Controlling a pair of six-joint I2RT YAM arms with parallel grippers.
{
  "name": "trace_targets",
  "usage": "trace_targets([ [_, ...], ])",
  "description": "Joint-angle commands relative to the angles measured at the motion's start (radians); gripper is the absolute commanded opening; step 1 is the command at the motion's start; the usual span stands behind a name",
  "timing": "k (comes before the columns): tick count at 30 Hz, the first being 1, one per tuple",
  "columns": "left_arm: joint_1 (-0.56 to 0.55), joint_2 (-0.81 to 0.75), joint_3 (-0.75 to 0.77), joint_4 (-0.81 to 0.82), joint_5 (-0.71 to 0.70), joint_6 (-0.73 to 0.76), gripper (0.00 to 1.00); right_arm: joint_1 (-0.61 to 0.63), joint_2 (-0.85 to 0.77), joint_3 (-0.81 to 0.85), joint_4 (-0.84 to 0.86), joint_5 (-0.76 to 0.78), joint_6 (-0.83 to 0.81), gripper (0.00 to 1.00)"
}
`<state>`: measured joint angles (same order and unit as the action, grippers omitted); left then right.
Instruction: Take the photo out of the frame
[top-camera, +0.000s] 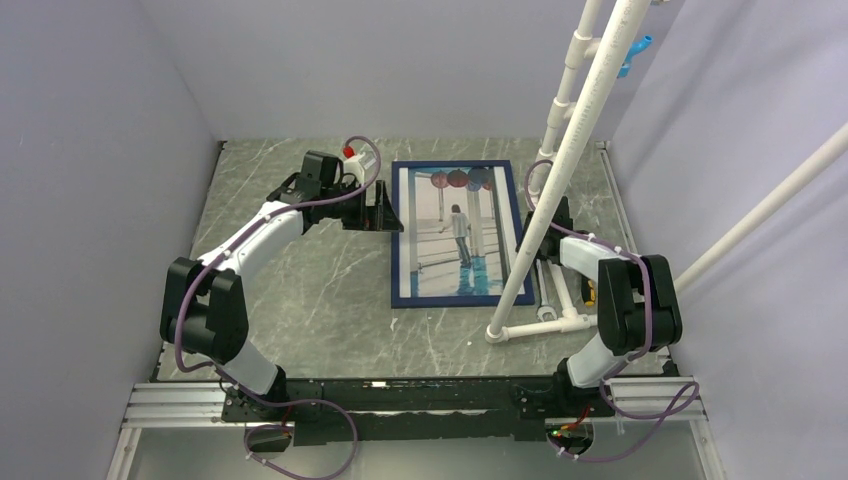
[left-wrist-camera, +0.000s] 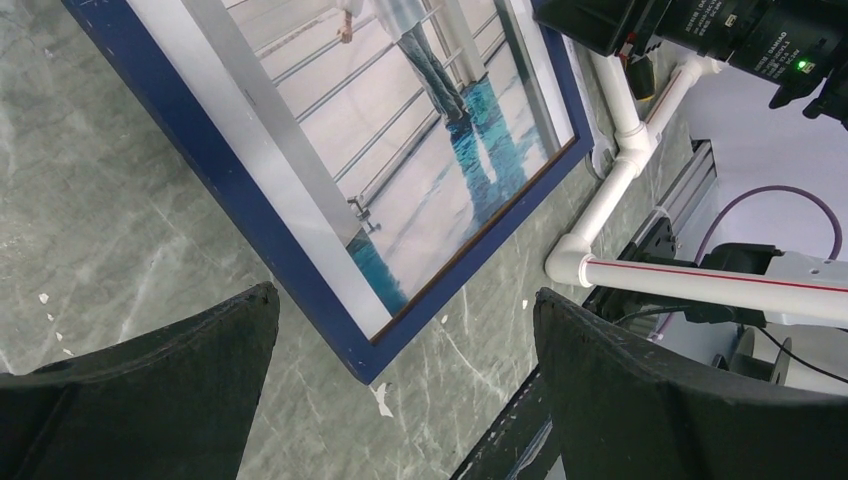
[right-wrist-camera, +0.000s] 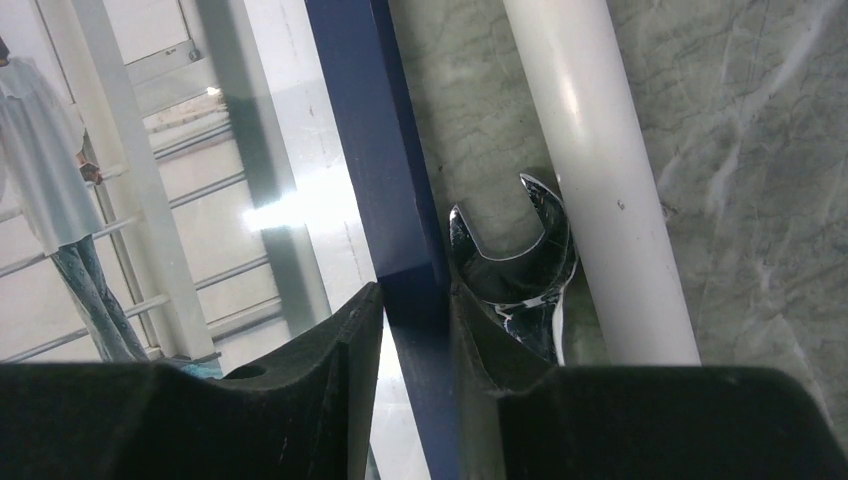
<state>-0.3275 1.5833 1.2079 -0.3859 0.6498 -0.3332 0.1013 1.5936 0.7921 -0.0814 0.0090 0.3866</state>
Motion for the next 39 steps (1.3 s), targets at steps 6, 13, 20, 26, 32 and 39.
trace_targets([
  [6, -0.030, -0.006, 0.049, -0.011, -0.039, 0.054, 0.99, 0.009, 0.069, 0.023, 0.033, -0.073, 0.018, 0.32],
  [13, -0.050, -0.031, 0.041, -0.003, -0.074, 0.077, 0.99, 0.010, 0.098, 0.045, 0.025, -0.093, 0.009, 0.33],
  [20, -0.094, -0.105, -0.009, 0.064, -0.123, 0.107, 0.99, 0.011, 0.111, 0.051, 0.020, -0.112, 0.000, 0.34],
  [26, -0.132, -0.185, -0.091, 0.169, -0.171, 0.129, 0.99, 0.011, 0.115, 0.058, 0.022, -0.124, -0.008, 0.21],
  [32, -0.158, -0.214, -0.144, 0.279, -0.123, 0.063, 0.99, 0.011, 0.048, 0.044, 0.048, -0.199, 0.006, 0.00],
  [39, -0.200, -0.204, -0.149, 0.289, -0.183, -0.136, 0.96, 0.011, -0.062, 0.020, 0.070, -0.264, 0.043, 0.00],
])
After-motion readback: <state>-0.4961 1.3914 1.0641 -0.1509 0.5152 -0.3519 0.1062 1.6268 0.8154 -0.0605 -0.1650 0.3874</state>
